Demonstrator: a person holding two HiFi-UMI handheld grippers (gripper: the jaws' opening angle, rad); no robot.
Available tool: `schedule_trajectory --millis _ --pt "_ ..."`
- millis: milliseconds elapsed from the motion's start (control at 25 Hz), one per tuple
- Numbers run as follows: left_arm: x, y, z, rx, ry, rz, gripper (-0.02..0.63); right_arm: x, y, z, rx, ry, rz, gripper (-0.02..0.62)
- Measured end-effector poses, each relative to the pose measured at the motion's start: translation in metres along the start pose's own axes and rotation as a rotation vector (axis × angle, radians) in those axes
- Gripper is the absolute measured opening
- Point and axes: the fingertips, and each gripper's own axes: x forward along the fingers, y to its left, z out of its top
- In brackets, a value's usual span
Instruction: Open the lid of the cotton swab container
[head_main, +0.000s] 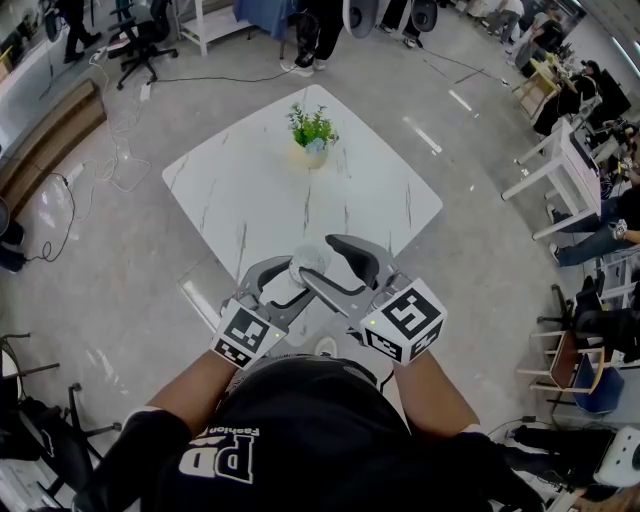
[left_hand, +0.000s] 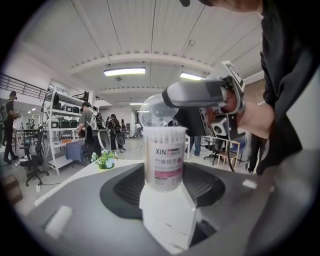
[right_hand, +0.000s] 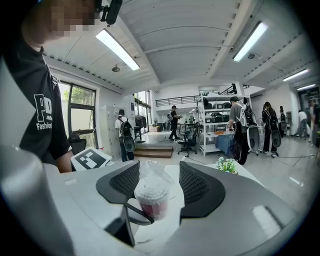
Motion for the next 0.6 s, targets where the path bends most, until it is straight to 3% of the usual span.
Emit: schedule_trajectory --millis 200,440,600 --pt "0.0 -0.003 -0.001 0.005 -0.001 -0.003 0.29 -0.004 0.0 0.006 -0.043 -0.008 0.007 0.222" --pt "-0.001 0.001 -0.001 0.003 0.002 0.004 0.29 -0.008 -0.009 0.013 -0.033 -0.027 -0.013 0.125" --pt "-0.001 0.0 -0.001 0.004 0.004 0.003 0.29 -0.01 -0.011 0.015 -0.02 -0.033 -0.015 0.109"
